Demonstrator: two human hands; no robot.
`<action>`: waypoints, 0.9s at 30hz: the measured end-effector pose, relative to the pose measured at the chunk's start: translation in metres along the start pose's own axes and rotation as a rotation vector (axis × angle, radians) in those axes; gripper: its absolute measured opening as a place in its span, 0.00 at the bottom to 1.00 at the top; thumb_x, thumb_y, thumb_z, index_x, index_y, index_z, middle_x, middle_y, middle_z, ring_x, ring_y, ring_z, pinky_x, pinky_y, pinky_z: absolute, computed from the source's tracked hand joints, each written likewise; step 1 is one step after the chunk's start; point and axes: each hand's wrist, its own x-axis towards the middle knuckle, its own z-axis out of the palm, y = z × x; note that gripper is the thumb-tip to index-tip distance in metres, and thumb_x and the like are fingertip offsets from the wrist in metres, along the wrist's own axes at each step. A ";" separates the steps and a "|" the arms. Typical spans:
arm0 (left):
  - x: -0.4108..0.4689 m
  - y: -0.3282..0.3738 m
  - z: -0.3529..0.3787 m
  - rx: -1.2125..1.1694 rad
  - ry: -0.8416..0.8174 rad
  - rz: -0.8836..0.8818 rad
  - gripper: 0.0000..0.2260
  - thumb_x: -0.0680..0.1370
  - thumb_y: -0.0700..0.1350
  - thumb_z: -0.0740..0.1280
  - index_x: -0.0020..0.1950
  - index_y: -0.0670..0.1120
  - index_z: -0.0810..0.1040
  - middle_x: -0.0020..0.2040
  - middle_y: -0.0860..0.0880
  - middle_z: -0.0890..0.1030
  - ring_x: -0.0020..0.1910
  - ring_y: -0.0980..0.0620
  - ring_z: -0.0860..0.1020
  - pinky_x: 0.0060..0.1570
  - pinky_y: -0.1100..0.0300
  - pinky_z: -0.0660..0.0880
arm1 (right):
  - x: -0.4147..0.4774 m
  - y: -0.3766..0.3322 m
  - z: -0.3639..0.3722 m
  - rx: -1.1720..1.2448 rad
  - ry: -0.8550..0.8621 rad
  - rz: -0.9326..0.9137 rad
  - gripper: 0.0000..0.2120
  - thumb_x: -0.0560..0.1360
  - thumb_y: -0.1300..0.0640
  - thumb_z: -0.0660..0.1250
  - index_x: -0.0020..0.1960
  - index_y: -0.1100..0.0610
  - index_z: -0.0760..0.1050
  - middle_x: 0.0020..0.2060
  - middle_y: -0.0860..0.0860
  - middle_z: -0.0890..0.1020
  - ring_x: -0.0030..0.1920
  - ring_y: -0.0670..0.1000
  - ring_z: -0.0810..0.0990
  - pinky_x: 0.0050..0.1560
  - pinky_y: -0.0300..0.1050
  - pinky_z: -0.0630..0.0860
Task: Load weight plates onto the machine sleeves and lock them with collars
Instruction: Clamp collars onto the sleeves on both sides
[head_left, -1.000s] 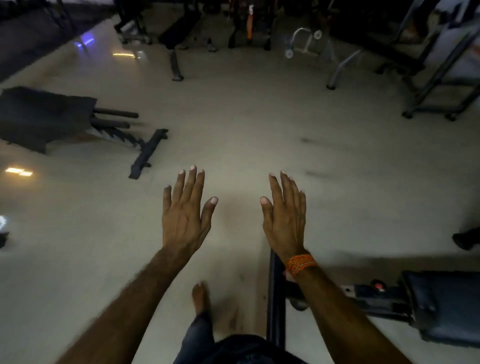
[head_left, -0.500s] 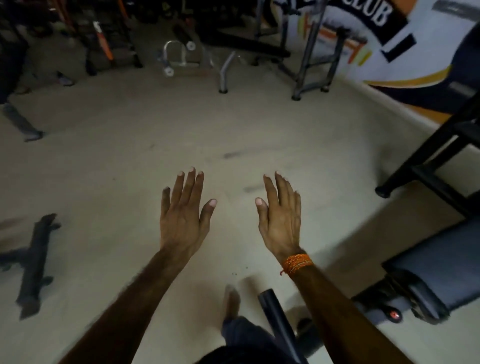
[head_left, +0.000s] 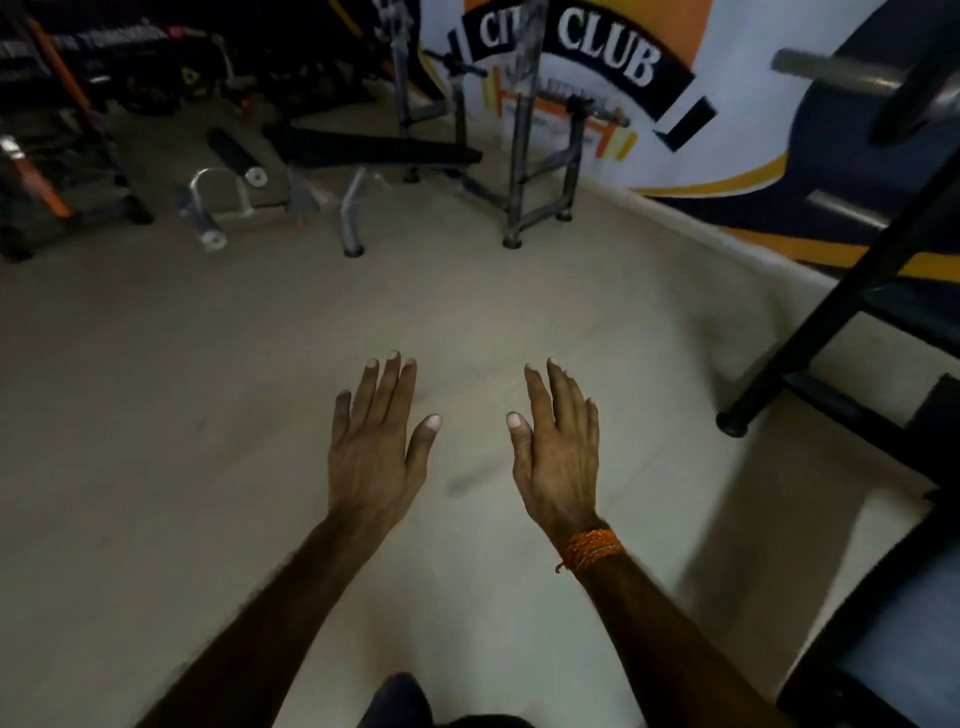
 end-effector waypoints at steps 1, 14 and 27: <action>0.028 0.001 0.011 -0.015 -0.007 0.030 0.31 0.84 0.64 0.46 0.83 0.51 0.54 0.83 0.51 0.54 0.82 0.50 0.52 0.79 0.41 0.56 | 0.022 0.008 0.005 -0.013 0.013 0.020 0.27 0.86 0.43 0.49 0.81 0.52 0.62 0.82 0.55 0.60 0.82 0.57 0.58 0.79 0.66 0.59; 0.383 0.023 0.151 -0.226 -0.092 0.406 0.31 0.83 0.64 0.47 0.82 0.49 0.58 0.82 0.49 0.58 0.82 0.49 0.55 0.78 0.41 0.58 | 0.290 0.104 0.077 -0.230 0.204 0.312 0.28 0.85 0.42 0.49 0.82 0.52 0.61 0.82 0.54 0.61 0.82 0.58 0.59 0.79 0.66 0.59; 0.681 0.114 0.292 -0.287 -0.129 0.610 0.29 0.84 0.61 0.52 0.83 0.51 0.57 0.83 0.51 0.57 0.82 0.51 0.53 0.78 0.44 0.57 | 0.545 0.266 0.119 -0.271 0.362 0.476 0.28 0.85 0.41 0.49 0.83 0.50 0.57 0.83 0.53 0.58 0.82 0.56 0.56 0.80 0.65 0.58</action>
